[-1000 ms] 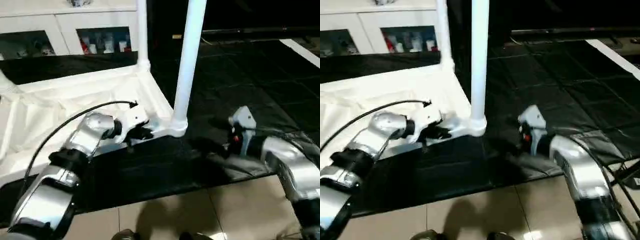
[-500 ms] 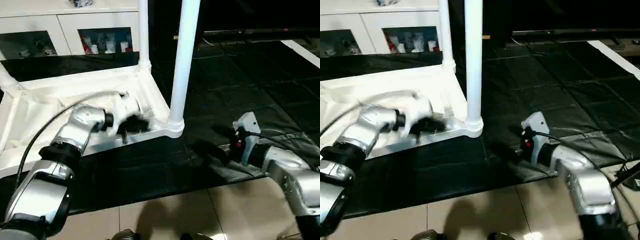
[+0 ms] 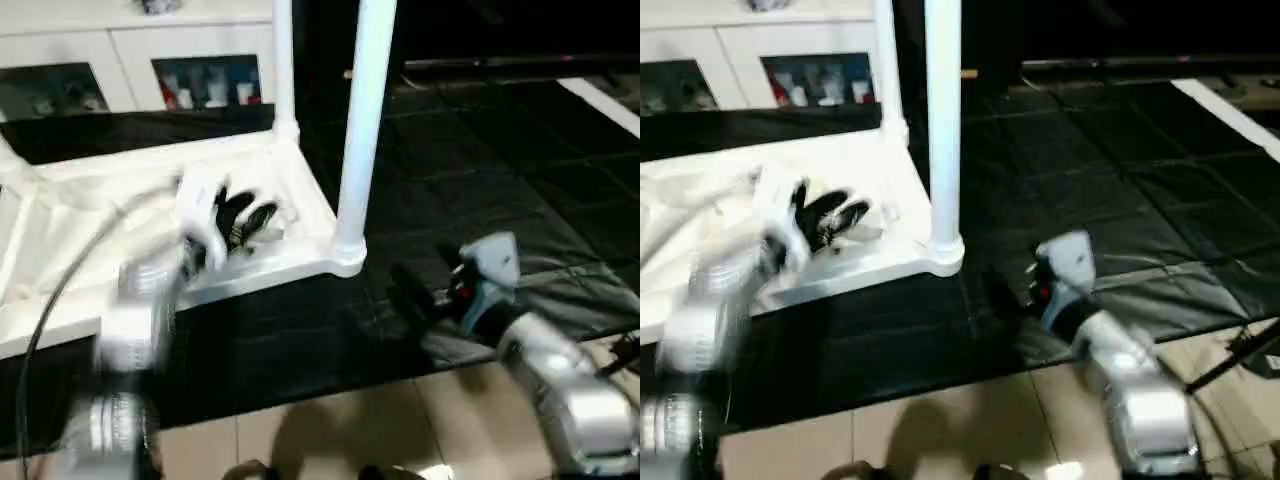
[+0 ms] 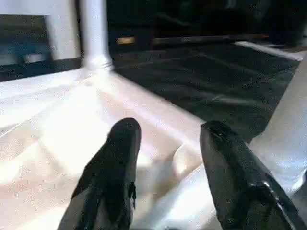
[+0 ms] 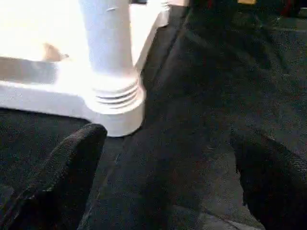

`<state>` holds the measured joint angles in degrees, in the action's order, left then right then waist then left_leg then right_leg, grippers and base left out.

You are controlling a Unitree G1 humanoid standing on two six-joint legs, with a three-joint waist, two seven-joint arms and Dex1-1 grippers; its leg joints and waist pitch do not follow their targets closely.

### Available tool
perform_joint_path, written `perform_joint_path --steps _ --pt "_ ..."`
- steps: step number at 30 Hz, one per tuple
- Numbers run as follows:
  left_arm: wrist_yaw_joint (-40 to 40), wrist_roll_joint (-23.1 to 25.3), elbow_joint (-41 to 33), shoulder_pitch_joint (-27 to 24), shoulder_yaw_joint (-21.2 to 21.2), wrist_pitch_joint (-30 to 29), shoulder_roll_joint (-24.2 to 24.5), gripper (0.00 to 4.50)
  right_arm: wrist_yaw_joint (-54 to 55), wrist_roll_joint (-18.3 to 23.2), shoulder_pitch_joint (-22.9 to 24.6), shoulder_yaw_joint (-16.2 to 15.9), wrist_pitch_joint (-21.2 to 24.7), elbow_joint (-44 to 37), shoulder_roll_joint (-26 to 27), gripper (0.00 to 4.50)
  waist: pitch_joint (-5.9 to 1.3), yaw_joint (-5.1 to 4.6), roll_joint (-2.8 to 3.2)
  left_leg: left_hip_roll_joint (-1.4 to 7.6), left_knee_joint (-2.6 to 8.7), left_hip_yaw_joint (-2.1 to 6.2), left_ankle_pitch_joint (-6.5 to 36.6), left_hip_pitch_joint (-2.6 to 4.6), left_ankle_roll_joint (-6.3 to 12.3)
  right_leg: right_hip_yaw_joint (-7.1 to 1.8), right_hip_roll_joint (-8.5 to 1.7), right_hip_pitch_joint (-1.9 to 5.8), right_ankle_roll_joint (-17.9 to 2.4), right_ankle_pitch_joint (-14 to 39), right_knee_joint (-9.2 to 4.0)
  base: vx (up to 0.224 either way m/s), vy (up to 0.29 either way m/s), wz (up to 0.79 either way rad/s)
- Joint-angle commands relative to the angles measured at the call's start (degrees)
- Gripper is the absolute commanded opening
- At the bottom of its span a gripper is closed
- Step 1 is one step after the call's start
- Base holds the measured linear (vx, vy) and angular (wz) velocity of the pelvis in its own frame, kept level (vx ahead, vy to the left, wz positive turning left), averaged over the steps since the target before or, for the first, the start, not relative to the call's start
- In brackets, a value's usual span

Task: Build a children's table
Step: Rotate leg to tighten

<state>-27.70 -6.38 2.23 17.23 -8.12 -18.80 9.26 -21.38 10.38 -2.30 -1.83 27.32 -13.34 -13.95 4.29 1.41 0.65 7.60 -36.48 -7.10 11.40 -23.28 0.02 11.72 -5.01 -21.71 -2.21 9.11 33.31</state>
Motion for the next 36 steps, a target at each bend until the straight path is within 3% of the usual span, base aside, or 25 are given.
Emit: perform_joint_path --steps 1,2,3,4,5,6,7,9,10,12,18,20,21,23,24,25,26,27,29,30,31,32,33,35,36 --pt "3.3 2.3 -5.1 -3.3 0.7 -1.2 -0.4 2.59 2.4 -0.9 0.1 0.0 -0.2 -1.2 1.2 4.50 -3.34 -1.39 1.71 10.37 11.30 10.41 32.2 0.81 0.93 -4.35 -2.16 2.67 -4.0 13.7 2.79 0.029 -0.082 0.52" --pt "4.0 2.9 -6.7 -5.5 1.3 -0.5 -0.4 2.59 3.1 -0.2 0.3 0.6 0.7 -1.5 2.0 4.50 -2.79 -1.85 1.66 9.91 12.18 12.18 37.6 1.83 0.48 -5.65 -0.62 1.46 -4.4 13.3 5.07 0.019 -0.123 0.71" --pt "4.5 2.8 -7.9 -7.1 1.5 -0.5 -0.6 2.62 3.5 1.2 0.5 1.5 2.0 -1.8 3.0 4.50 -2.69 -2.29 1.26 13.09 11.37 9.89 37.1 4.66 -0.79 -7.74 -0.25 -1.25 -4.8 11.4 5.92 0.019 -0.123 0.71" --pt "5.7 2.8 -9.6 -9.0 1.7 -1.3 -0.8 2.71 3.8 0.7 1.0 1.5 1.9 -2.2 3.0 4.50 -3.02 -2.96 0.70 12.16 10.74 9.93 33.7 4.17 1.35 -8.80 -0.64 -0.33 -4.2 9.7 6.28 0.027 -0.189 0.60" --pt "6.4 2.9 -10.3 -10.0 1.9 -2.1 -1.0 2.85 4.3 0.5 1.3 1.7 1.8 -2.4 3.1 4.50 -3.37 -1.97 0.23 8.55 8.50 6.87 26.8 3.53 4.98 -10.68 -1.82 -0.47 -8.0 7.2 2.18 0.014 -0.247 0.25" --pt "7.9 3.2 -12.4 -12.0 2.2 -4.4 -1.6 2.96 5.4 -0.2 2.0 2.0 1.4 -2.7 3.4 4.50 -3.58 -0.50 -2.59 0.59 0.63 0.53 16.7 0.86 5.37 -12.39 -5.30 1.21 -14.2 12.4 -4.57 0.014 -0.247 0.25" --pt "7.9 3.2 -12.4 -12.0 2.2 -4.4 -1.6 2.96 5.4 -0.2 2.0 2.0 1.4 -2.7 3.4 4.50 -4.12 1.02 -3.37 -0.31 -2.01 -0.44 9.0 -0.16 5.09 -13.39 -7.19 3.31 -11.7 15.2 -4.68 0.027 -0.242 0.10" --pt "8.6 4.1 -15.6 -14.7 2.4 -3.7 -2.1 2.96 6.7 -0.6 3.0 2.5 -0.5 -2.8 4.0 4.50 -3.36 3.48 -3.27 0.90 -0.15 -0.22 -0.4 -0.74 2.50 -13.75 -6.79 2.95 7.8 30.7 -5.23 0.006 -0.200 -0.01" --pt "8.5 4.2 -16.0 -15.1 2.4 -4.1 -2.1 2.96 7.0 -0.6 3.2 2.5 0.1 -2.9 4.1 4.50 -3.52 3.80 -2.82 1.58 0.76 0.04 0.5 -0.55 2.10 -13.75 -6.62 3.26 9.5 32.1 -4.99 -0.034 -0.132 -0.01" --pt "8.7 3.9 -16.9 -15.7 2.4 -4.8 -2.0 2.96 7.3 -0.5 3.4 2.3 0.5 -2.9 4.7 4.50 -3.77 3.10 -1.58 3.91 4.25 0.83 4.4 0.74 0.21 -10.59 -2.78 2.57 6.9 23.3 -3.68 -0.034 -0.085 -0.03" --pt "10.1 2.2 -18.1 -14.8 1.1 -5.4 -1.6 2.96 9.5 -1.4 3.5 2.3 0.7 -3.2 5.3 4.50 -3.34 1.79 -0.52 6.48 6.41 0.99 18.0 3.25 -1.69 -9.93 -3.29 2.40 -3.7 24.8 -4.07 -0.006 -0.008 0.00" --pt "10.1 2.2 -18.2 -14.7 1.2 -5.6 -1.4 2.96 9.5 -1.1 3.6 2.5 0.9 -3.3 5.3 4.50 -2.93 1.54 -0.62 6.03 6.55 0.88 24.6 4.08 -3.06 -9.68 -3.42 2.47 -2.7 32.5 -4.86 -0.011 0.056 -0.03" --pt "10.1 2.3 -18.2 -14.6 1.2 -5.7 -1.3 2.96 9.6 -0.9 3.5 2.7 0.9 -3.3 5.4 4.50 -1.98 0.86 -0.27 5.62 6.33 1.09 34.4 6.32 -4.60 -8.48 -3.07 1.83 -0.1 43.1 -6.84 -0.016 0.060 -0.05" --pt "10.2 2.2 -18.0 -14.2 1.1 -6.0 -1.4 2.96 10.2 -0.9 3.2 3.3 1.6 -3.3 5.6 4.50 -1.56 0.18 0.28 5.75 6.35 1.52 40.3 8.02 -5.11 -6.76 -2.13 2.00 0.8 45.0 -7.60 0.014 0.066 -0.10" --pt "10.5 2.2 -17.7 -14.2 1.1 -6.1 -1.5 2.96 11.9 -1.6 2.6 4.1 1.9 -2.9 5.9 4.50 -1.10 -1.04 1.10 7.96 10.00 2.71 50.3 7.38 -5.91 -5.28 -0.36 4.47 0.1 36.0 -3.55 0.032 0.069 -0.13" --pt "10.5 2.1 -17.6 -14.3 1.1 -6.1 -1.4 2.96 12.4 -1.9 2.4 4.3 1.6 -2.7 6.0 4.50 -2.03 -0.86 1.71 9.17 13.28 2.78 54.5 5.83 -6.03 -5.86 0.04 7.28 -0.8 22.4 3.83 0.002 0.055 -0.18" --pt "10.6 2.1 -17.6 -14.4 1.2 -6.2 -1.4 2.96 13.0 -1.7 2.2 4.9 1.2 -2.7 6.4 4.50 -1.76 -0.87 1.19 9.29 13.70 2.73 55.2 6.19 -5.44 -6.65 0.05 6.42 -0.6 19.4 4.59 0.000 0.000 0.00" --pt "10.7 2.1 -17.6 -14.4 1.2 -6.2 -1.4 2.96 13.4 -1.5 2.1 5.3 0.9 -2.8 6.7 4.50 -1.86 -1.33 -0.58 7.05 10.48 1.62 50.7 8.25 -4.46 -9.00 -1.88 4.14 -1.9 26.9 -0.78 0.000 0.000 0.00" --pt "10.8 1.8 -17.6 -14.4 1.2 -6.5 -1.4 2.96 13.4 -0.6 2.0 5.9 0.9 -2.9 7.1 4.50 -1.27 -0.68 -1.49 2.45 2.26 -1.12 34.6 8.04 -3.14 -10.55 -6.44 3.06 -0.3 55.3 -8.51 0.103 -0.042 -0.08" --pt "11.0 1.4 -17.8 -14.3 1.1 -6.7 -1.3 2.96 13.0 -0.7 1.9 5.6 0.9 -2.8 6.8 4.50 -2.98 0.91 -1.83 2.61 -3.24 0.33 9.6 1.36 0.96 -14.52 -11.06 9.17 -0.3 61.8 -8.72 0.119 -0.033 -0.16" --pt "11.0 1.2 -17.8 -14.2 1.0 -6.9 -1.2 2.96 12.8 -1.0 1.8 5.3 0.7 -2.8 6.6 4.50 -2.86 1.14 -2.52 2.67 -2.74 0.68 8.4 0.12 1.38 -14.43 -10.00 9.48 -1.3 57.5 -8.03 0.131 0.006 -0.18" --pt "11.0 1.1 -17.9 -14.1 1.0 -6.9 -1.2 2.96 12.4 -1.3 1.9 4.8 0.6 -2.8 6.2 4.50 -3.58 1.07 -1.55 2.75 -0.31 0.72 6.2 0.08 1.47 -12.17 -6.77 9.66 -4.2 47.7 -6.59 0.108 0.023 0.00" --pt "11.0 1.0 -17.9 -14.1 1.0 -7.0 -1.2 2.96 12.3 -1.4 2.0 4.6 0.6 -2.8 6.0 4.50 -3.81 0.62 -0.47 3.11 2.74 0.07 3.7 1.63 2.20 -9.52 -3.65 8.88 -6.5 38.0 -6.07 0.108 0.023 0.00" --pt "11.1 0.8 -17.8 -14.0 1.0 -7.0 -1.1 2.96 12.2 -1.4 2.0 4.3 0.8 -2.9 5.9 4.50 -3.71 -0.39 0.59 4.83 5.34 1.39 7.5 3.01 2.92 -8.14 -0.63 7.60 -6.4 29.3 -3.99 0.163 0.057 0.04" --pt "11.1 0.6 -17.8 -13.9 1.1 -7.1 -1.0 2.96 11.9 -2.2 2.1 3.4 1.4 -3.3 5.1 4.50 -4.48 -3.24 2.13 10.02 8.10 6.86 16.0 10.78 7.80 -6.85 0.64 2.35 -7.1 16.3 2.49 0.192 0.057 0.05"
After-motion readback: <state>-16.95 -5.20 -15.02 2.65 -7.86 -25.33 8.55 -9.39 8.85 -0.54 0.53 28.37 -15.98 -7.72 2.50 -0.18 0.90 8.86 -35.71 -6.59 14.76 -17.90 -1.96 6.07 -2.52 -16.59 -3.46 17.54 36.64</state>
